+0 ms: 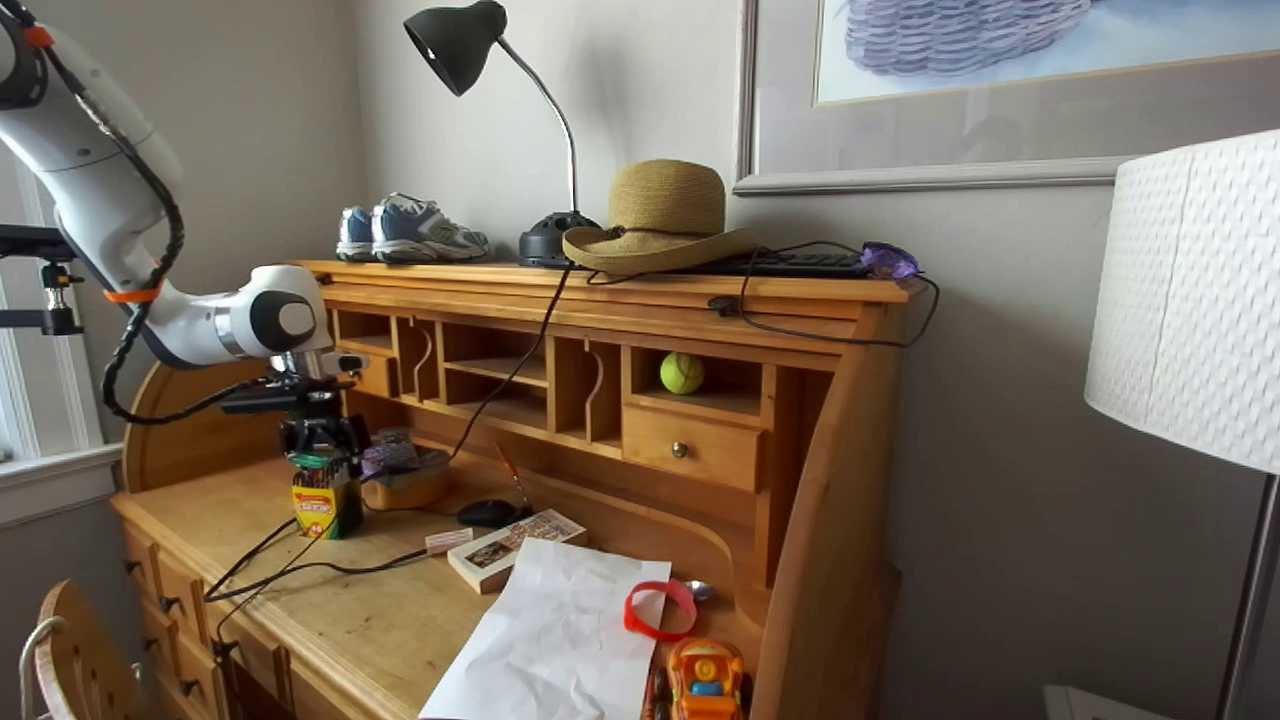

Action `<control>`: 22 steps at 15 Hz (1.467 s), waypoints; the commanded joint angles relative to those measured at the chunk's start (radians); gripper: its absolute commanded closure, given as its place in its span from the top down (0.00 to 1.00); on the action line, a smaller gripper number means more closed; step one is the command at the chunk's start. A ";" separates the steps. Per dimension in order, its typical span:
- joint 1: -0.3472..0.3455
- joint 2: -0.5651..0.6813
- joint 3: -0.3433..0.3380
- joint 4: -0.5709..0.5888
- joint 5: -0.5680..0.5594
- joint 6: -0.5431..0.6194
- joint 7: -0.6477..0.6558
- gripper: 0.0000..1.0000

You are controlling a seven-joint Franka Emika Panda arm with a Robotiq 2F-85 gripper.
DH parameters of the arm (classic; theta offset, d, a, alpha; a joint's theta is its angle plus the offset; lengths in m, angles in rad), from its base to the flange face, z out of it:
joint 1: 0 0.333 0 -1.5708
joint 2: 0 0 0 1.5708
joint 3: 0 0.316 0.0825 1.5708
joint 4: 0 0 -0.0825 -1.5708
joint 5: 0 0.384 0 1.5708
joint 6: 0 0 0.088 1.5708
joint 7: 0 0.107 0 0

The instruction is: Put the box of crayons on top of the dresser

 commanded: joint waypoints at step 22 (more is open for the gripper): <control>0.049 -0.046 0.008 0.022 0.016 -0.192 0.093 0.57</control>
